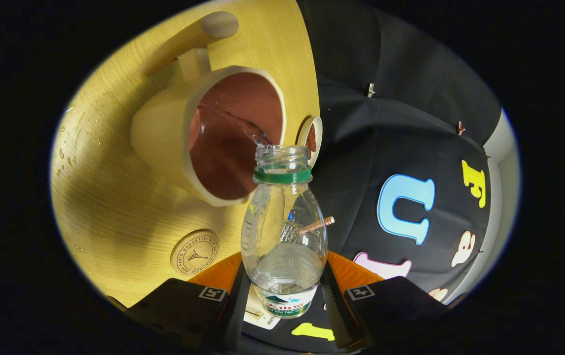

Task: Take the bottle from table, then pour the juice into the cup, finally place the bottle on the coaster

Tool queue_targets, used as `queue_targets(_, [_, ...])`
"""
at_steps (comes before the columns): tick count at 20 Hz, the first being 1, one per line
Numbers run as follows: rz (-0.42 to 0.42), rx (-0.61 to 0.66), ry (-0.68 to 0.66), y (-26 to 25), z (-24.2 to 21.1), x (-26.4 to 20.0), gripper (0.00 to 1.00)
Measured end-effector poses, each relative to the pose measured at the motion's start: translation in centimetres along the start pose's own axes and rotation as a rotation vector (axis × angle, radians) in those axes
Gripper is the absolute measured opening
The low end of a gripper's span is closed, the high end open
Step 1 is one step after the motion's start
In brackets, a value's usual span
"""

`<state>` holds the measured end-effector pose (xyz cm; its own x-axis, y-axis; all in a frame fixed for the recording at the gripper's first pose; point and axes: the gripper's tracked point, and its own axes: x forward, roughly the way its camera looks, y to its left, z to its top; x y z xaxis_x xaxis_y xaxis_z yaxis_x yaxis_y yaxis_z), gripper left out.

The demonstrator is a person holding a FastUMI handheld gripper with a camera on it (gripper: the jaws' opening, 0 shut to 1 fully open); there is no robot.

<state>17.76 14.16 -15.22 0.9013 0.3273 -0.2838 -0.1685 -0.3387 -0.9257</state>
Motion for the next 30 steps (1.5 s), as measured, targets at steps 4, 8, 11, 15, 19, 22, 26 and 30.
queue_targets(4, [-0.002, -0.033, -0.01, -0.3, 0.1, 0.2, 0.73])
queue_targets(8, [-0.011, -0.063, -0.027, -0.7, 0.5, 0.2, 0.73])
queue_targets(11, [-0.014, -0.075, -0.031, -1.2, 0.4, 0.3, 0.72])
queue_targets(15, [-0.015, -0.099, -0.031, -1.4, 0.0, 0.6, 0.73])
queue_targets(19, [-0.005, -0.121, -0.03, -1.1, -0.4, 0.5, 0.72])
queue_targets(22, [-0.007, -0.145, -0.039, -1.0, -0.4, 0.3, 0.73])
queue_targets(26, [-0.02, -0.178, -0.04, -1.5, -0.5, 0.5, 0.72])
queue_targets(30, [-0.033, -0.203, -0.042, -1.6, -0.5, 0.7, 0.73])
